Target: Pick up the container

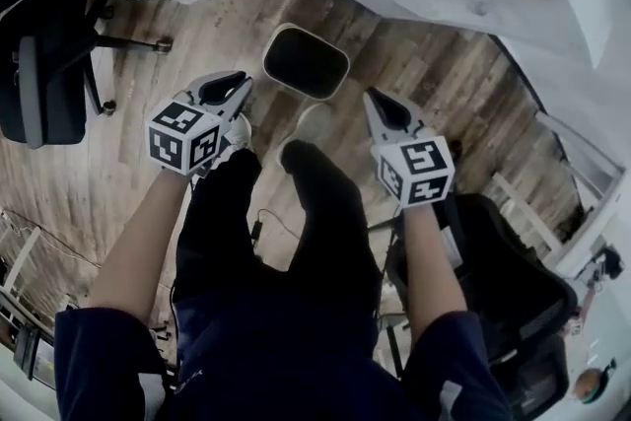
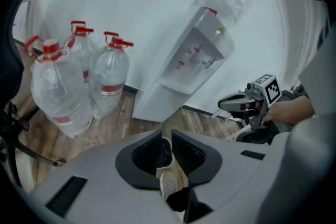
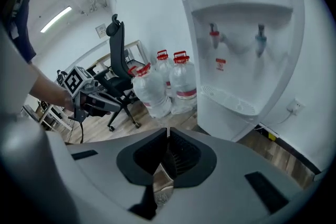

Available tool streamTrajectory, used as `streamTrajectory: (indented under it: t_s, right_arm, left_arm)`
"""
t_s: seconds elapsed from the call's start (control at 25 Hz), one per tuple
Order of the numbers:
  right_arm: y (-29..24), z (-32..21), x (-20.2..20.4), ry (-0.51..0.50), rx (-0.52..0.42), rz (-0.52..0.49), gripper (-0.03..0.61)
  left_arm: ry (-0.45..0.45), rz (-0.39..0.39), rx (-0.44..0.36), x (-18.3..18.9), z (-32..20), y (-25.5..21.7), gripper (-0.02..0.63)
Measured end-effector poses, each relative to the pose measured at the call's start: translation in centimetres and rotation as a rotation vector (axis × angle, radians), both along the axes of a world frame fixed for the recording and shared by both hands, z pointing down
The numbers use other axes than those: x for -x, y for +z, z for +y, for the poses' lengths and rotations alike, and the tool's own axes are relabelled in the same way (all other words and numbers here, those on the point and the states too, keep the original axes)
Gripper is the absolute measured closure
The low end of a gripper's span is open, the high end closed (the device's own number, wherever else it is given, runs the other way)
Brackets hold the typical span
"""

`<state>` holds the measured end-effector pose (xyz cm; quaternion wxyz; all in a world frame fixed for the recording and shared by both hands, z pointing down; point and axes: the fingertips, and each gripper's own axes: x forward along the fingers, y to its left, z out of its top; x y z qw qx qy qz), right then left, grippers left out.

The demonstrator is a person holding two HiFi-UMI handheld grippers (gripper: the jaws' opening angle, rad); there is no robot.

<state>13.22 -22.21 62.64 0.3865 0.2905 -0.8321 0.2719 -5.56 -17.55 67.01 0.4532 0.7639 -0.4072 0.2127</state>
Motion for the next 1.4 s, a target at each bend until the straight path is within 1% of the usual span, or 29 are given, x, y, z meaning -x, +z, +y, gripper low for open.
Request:
streamTrajectory:
  t_s: [0.08, 0.2, 0.24, 0.32, 0.48, 0.6, 0.72, 0.88, 1.0, 1.08, 1.16, 1.28, 1.32, 1.36, 1.4]
  right_arm:
    - [4.6, -0.3, -0.5, 0.001, 0.014, 0.006, 0.560]
    - [11.4, -0.4, -1.1, -0.010, 0.047, 0.034, 0.558]
    - [13.6, -0.5, -1.3, -0.014, 0.060, 0.040, 0.541]
    - [18.0, -0.7, -1.4, -0.017, 0.081, 0.051, 0.459]
    - [25.9, -1.0, -2.0, -0.039, 0.084, 0.090, 0.432]
    - [30.6, -1.5, -2.6, -0.050, 0.091, 0.105, 0.404]
    - [34.6, -1.8, -3.4, -0.068, 0.102, 0.128, 0.387]
    - [39.4, -0.8, -4.3, -0.109, 0.158, 0.163, 0.368]
    - [41.8, -0.3, -4.6, -0.139, 0.187, 0.185, 0.368]
    - [42.9, -0.2, -4.7, -0.156, 0.180, 0.205, 0.370]
    - [43.3, -0.3, -4.8, -0.151, 0.170, 0.203, 0.391]
    - [43.3, -0.5, -4.5, -0.131, 0.169, 0.186, 0.457]
    - [43.4, -0.5, -4.4, -0.128, 0.165, 0.195, 0.466]
    - [43.5, -0.6, -4.4, -0.126, 0.162, 0.210, 0.477]
    - [43.5, -0.6, -4.4, -0.125, 0.156, 0.228, 0.485]
  left_arm:
    - [-0.011, -0.008, 0.038, -0.1, 0.0, 5.0, 0.517]
    - [-0.028, -0.010, 0.100, -0.7, 0.3, 11.5, 0.488]
    - [-0.036, -0.010, 0.117, -0.9, 0.3, 13.4, 0.478]
    - [-0.059, -0.012, 0.147, -1.2, 0.3, 17.2, 0.466]
    - [-0.125, -0.021, 0.203, -1.8, 1.2, 24.1, 0.432]
    - [-0.175, -0.055, 0.204, -1.9, 1.6, 27.9, 0.412]
    - [-0.215, -0.086, 0.213, -1.8, 2.0, 31.1, 0.391]
    - [-0.240, -0.093, 0.267, -1.9, 2.9, 35.0, 0.379]
    - [-0.270, -0.071, 0.327, -2.2, 3.7, 37.0, 0.379]
    - [-0.313, -0.037, 0.351, -2.2, 4.0, 37.7, 0.379]
    - [-0.346, 0.001, 0.363, -2.5, 4.1, 38.1, 0.379]
    - [-0.348, 0.025, 0.391, -2.9, 4.1, 38.4, 0.381]
    - [-0.349, 0.030, 0.404, -3.1, 4.1, 38.5, 0.403]
    - [-0.352, 0.030, 0.415, -3.2, 4.1, 38.5, 0.444]
    - [-0.356, 0.024, 0.421, -3.3, 4.1, 38.6, 0.461]
